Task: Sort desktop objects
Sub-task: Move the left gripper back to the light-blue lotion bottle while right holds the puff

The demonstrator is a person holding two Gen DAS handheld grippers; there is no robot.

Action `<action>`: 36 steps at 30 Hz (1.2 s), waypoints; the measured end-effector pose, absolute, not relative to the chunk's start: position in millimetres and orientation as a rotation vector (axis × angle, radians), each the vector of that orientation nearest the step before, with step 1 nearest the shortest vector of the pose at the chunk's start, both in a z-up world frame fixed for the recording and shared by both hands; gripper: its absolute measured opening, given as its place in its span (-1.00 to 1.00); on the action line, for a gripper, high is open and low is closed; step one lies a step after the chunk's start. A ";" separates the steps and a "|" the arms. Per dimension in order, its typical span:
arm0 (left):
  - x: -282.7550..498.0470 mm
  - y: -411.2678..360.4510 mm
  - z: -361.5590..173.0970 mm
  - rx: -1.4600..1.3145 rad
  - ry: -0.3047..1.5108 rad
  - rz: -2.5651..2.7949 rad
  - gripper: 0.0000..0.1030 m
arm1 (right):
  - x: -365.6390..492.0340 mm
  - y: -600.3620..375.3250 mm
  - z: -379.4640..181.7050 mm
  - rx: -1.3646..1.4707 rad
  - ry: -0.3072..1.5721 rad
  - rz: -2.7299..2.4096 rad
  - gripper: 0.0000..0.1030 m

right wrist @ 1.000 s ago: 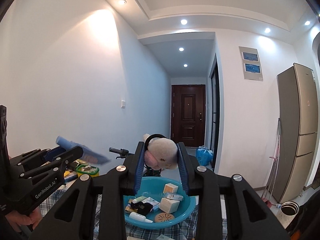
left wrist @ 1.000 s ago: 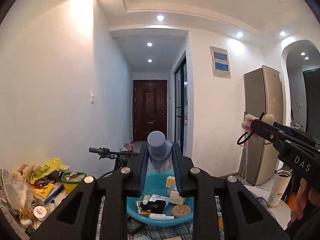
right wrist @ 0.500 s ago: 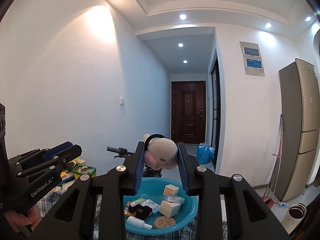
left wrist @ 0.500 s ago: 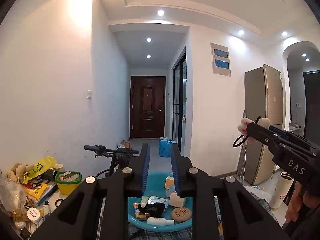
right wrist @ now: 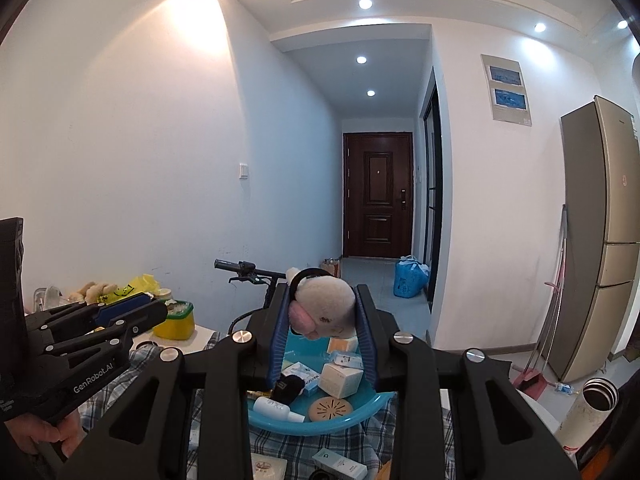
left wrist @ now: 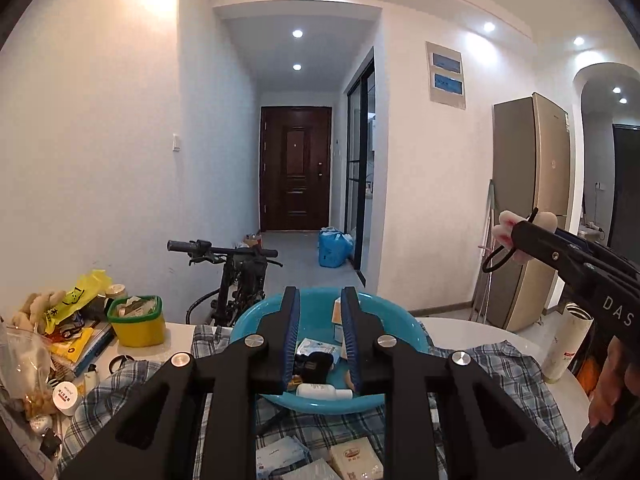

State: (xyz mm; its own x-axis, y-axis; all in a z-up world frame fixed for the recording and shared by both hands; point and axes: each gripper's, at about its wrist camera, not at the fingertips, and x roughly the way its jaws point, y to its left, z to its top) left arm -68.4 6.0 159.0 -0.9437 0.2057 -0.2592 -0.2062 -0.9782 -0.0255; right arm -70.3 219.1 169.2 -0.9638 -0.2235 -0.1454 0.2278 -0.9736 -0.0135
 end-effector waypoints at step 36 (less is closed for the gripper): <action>-47.6 101.5 -43.8 -1.189 0.453 2.017 0.30 | -65.7 287.5 30.1 0.913 0.026 -2.899 -0.42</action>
